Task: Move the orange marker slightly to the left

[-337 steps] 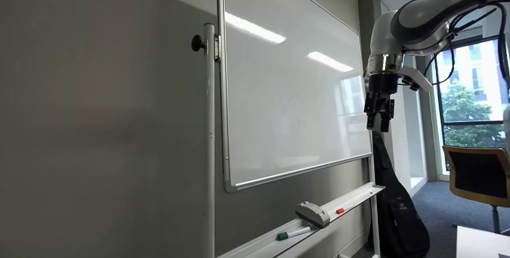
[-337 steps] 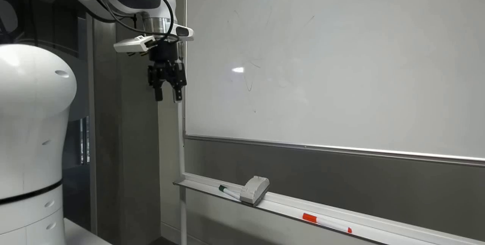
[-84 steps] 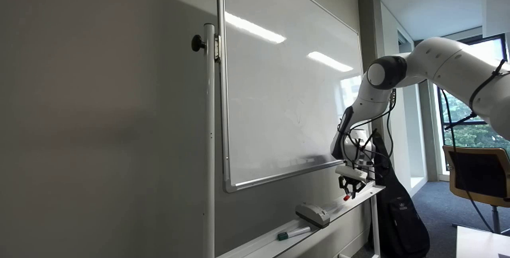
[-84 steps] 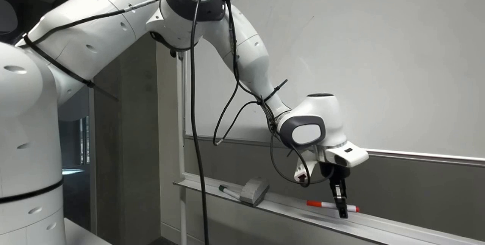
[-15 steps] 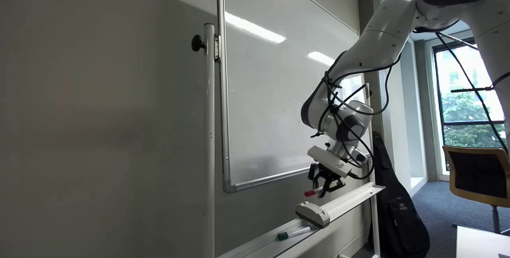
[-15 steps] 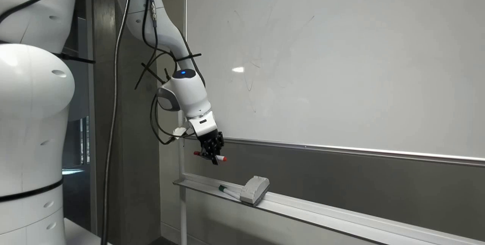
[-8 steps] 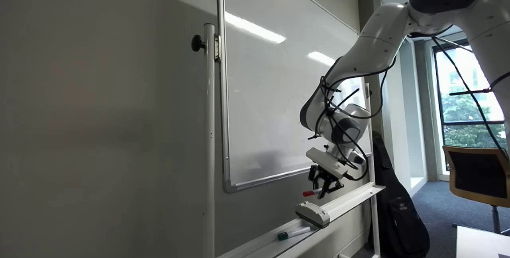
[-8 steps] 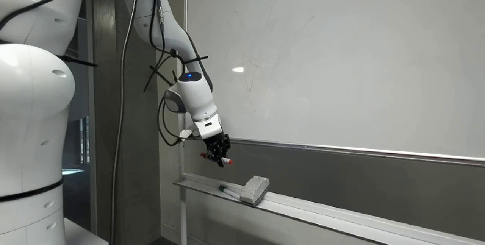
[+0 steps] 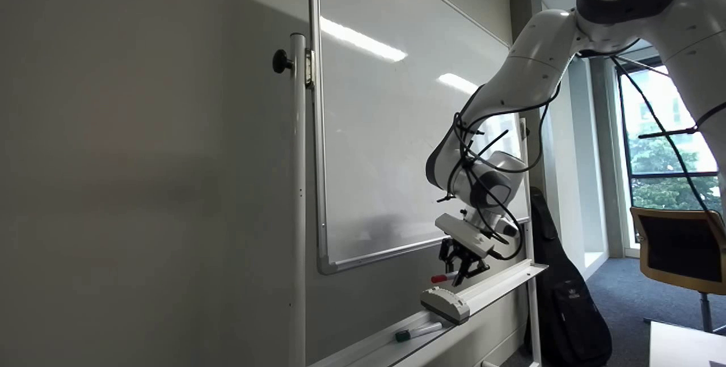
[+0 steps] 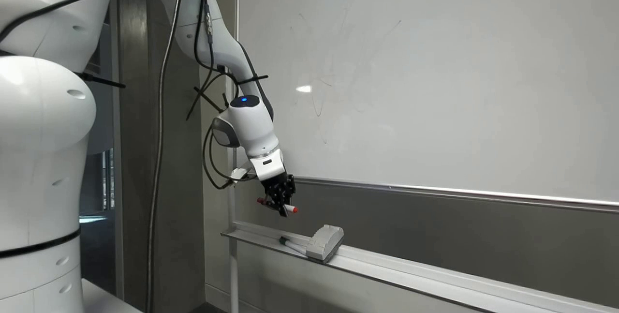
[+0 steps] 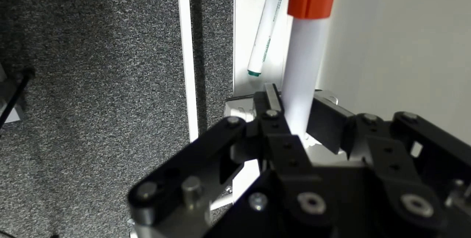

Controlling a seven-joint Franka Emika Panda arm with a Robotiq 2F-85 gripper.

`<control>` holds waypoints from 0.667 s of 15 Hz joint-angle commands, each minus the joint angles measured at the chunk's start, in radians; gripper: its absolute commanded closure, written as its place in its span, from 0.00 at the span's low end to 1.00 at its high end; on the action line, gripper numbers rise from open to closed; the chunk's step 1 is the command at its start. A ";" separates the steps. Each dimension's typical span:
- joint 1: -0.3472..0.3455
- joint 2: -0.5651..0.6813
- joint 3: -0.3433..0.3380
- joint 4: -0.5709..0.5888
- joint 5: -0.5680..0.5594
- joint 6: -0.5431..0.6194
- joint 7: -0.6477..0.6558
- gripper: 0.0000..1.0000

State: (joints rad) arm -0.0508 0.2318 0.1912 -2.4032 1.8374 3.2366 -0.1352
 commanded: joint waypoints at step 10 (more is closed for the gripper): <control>0.006 0.014 -0.017 0.034 0.015 0.022 -0.005 0.95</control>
State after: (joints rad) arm -0.0526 0.2324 0.1851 -2.4011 1.8362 3.2368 -0.1352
